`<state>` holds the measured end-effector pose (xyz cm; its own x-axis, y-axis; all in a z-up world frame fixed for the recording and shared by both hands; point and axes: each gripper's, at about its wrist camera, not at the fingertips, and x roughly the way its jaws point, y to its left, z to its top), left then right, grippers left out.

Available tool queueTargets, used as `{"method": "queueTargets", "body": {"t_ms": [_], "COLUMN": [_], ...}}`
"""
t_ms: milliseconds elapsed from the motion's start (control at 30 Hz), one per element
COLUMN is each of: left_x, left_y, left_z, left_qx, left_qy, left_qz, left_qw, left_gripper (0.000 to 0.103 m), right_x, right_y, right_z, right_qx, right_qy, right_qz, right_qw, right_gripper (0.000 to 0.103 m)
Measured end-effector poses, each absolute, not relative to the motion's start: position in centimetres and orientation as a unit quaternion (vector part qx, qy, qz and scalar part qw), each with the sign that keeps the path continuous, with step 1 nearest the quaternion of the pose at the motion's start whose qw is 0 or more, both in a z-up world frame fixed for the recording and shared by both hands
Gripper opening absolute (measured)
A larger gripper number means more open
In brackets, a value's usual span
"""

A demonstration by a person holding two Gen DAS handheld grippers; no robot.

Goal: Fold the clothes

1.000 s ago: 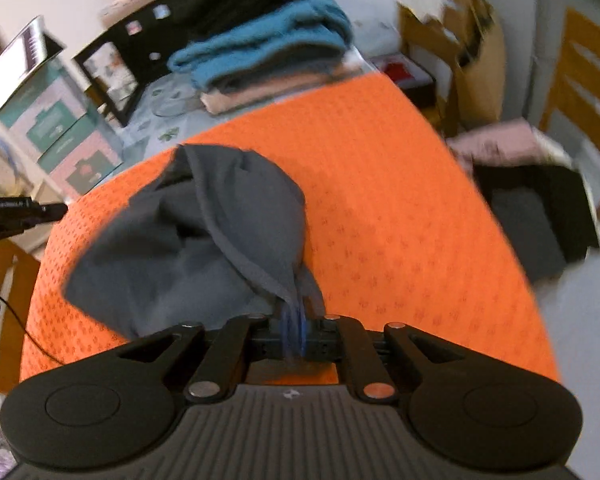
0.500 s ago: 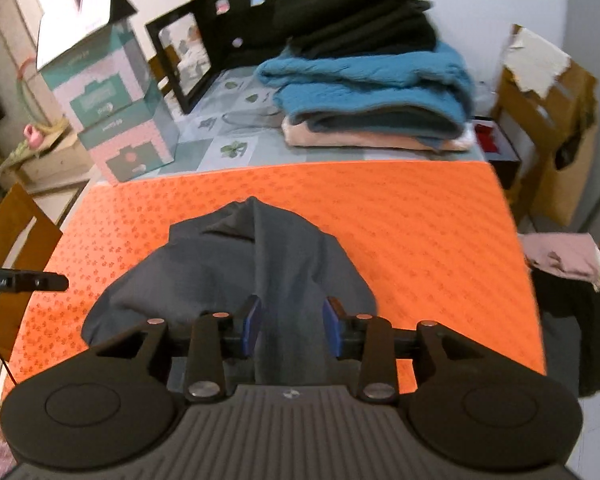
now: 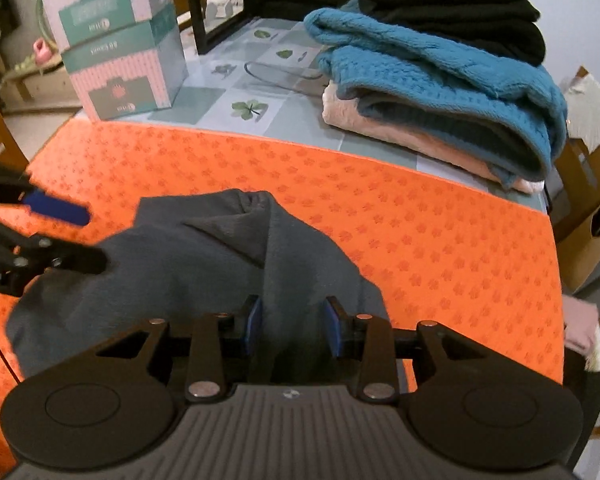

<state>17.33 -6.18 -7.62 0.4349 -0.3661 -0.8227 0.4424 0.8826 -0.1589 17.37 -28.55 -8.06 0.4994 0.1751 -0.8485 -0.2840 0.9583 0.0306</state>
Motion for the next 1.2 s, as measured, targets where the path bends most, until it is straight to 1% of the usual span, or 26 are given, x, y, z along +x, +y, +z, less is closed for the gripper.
{"method": "queueTargets", "body": {"t_ms": [33,133,233,267,300,333,367,400,433,467,633,867,1000,1100,1133,1167,1200], "left_x": [17.9,19.3,20.5,20.9,21.2,21.3,21.5,21.6,21.7,21.8,21.4,24.2,27.4,29.5,29.7,29.7,29.3], "left_y": [-7.1,-9.7,-11.9,-12.6,-13.2,-13.5,-13.8,-14.1,-14.2,-14.1,-12.0,-6.8,-4.7,-3.6,-3.5,-3.3,-3.3], "left_z": [-7.8,-8.7,-9.6,-9.9,-10.0,-10.1,-10.1,-10.1,-10.0,-9.8,-5.3,3.8,5.6,4.9,4.6,4.4,4.2], "left_qx": [0.054,0.078,0.088,0.089,0.086,0.080,0.073,0.066,0.060,0.050,0.004,-0.037,-0.044,-0.058,-0.059,-0.061,-0.059], "left_qy": [0.473,0.469,0.464,0.461,0.455,0.451,0.448,0.445,0.443,0.445,0.417,0.334,0.316,0.355,0.360,0.365,0.367], "left_qz": [-0.245,-0.262,-0.271,-0.271,-0.267,-0.267,-0.267,-0.268,-0.268,-0.261,-0.211,-0.143,-0.105,-0.088,-0.092,-0.096,-0.100], "left_qw": [0.844,0.840,0.839,0.840,0.845,0.848,0.850,0.852,0.853,0.855,0.884,0.931,0.942,0.929,0.927,0.924,0.923], "left_gripper": [0.059,0.058,0.058,0.058,0.058,0.058,0.051,0.039,0.010,0.006,0.006,0.006,0.006,0.012,0.021,0.032,0.038], "right_x": [17.5,18.1,18.6,18.7,18.9,18.9,18.9,18.8,18.7,18.7,18.6,20.3,22.8,25.2,26.0,26.4,26.3], "right_y": [-28.6,-28.7,-29.0,-29.1,-29.3,-29.4,-29.5,-29.7,-29.9,-30.1,-31.5,-33.8,-35.3,-36.4,-36.8,-37.0,-36.9], "right_z": [-8.3,-8.9,-9.2,-9.3,-9.4,-9.3,-9.2,-8.9,-8.6,-8.2,-4.2,2.7,4.8,4.1,3.7,3.3,3.1], "right_qx": [-0.059,-0.069,-0.071,-0.067,-0.063,-0.061,-0.059,-0.057,-0.056,-0.055,-0.078,-0.131,-0.138,-0.119,-0.110,-0.107,-0.109], "right_qy": [0.484,0.487,0.491,0.492,0.492,0.490,0.488,0.482,0.476,0.470,0.420,0.337,0.311,0.328,0.338,0.346,0.347], "right_qz": [0.134,0.137,0.141,0.142,0.142,0.141,0.141,0.138,0.136,0.135,0.119,0.074,0.047,0.044,0.045,0.050,0.048], "right_qw": [0.863,0.860,0.857,0.856,0.856,0.858,0.860,0.863,0.867,0.871,0.896,0.929,0.939,0.936,0.934,0.931,0.930], "right_gripper": [0.039,0.033,0.016,0.007,0.004,0.003,0.003,0.003,0.003,0.002,0.002,0.002,0.002,0.004,0.005,0.009,0.018]}}
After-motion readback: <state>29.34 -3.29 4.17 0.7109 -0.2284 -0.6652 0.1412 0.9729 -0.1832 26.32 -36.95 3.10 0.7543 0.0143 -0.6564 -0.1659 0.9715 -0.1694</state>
